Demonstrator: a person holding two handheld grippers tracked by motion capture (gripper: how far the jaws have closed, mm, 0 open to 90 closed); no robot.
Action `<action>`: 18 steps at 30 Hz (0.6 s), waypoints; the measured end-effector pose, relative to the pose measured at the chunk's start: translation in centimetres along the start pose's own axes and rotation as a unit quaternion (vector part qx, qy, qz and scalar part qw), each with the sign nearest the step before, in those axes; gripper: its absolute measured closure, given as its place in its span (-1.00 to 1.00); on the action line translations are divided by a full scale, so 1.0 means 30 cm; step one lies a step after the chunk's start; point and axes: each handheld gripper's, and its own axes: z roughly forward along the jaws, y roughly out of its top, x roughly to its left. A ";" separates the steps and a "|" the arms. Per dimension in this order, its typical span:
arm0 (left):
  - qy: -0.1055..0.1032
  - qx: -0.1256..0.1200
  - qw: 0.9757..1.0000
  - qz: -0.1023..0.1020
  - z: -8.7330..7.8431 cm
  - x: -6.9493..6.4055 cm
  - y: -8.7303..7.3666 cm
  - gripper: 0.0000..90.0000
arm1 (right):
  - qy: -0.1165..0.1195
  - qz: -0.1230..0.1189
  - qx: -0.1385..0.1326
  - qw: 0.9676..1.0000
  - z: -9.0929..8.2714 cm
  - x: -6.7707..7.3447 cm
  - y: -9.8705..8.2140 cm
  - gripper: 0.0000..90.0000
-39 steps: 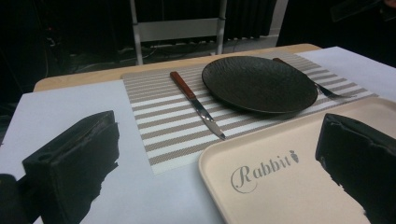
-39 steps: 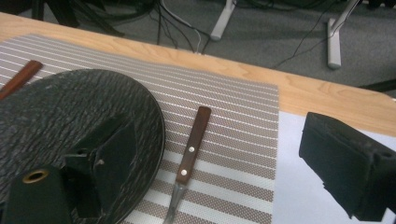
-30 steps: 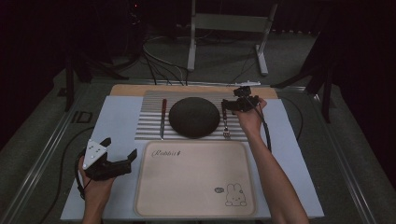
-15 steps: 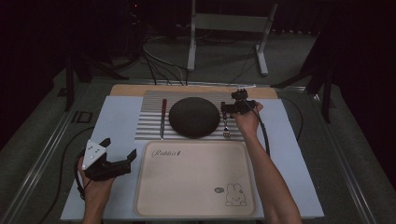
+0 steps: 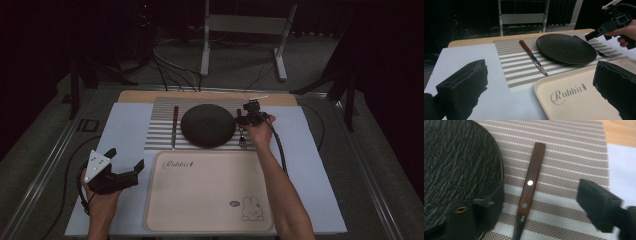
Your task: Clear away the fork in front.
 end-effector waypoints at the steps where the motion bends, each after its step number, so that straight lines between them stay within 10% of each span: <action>1: 0.000 0.000 1.000 0.000 -0.001 0.001 0.000 -1.00 | -0.002 0.001 0.004 1.000 0.008 0.002 -0.004 -0.34; 9: 0.003 0.001 1.000 -0.002 -0.003 0.006 -0.003 -1.00 | 0.003 -0.022 0.039 0.999 0.035 0.000 -0.028 0.54; 18: 0.000 0.006 1.000 0.003 0.005 -0.005 -0.004 -1.00 | 0.008 -0.054 0.105 0.993 0.004 -0.024 -0.018 0.73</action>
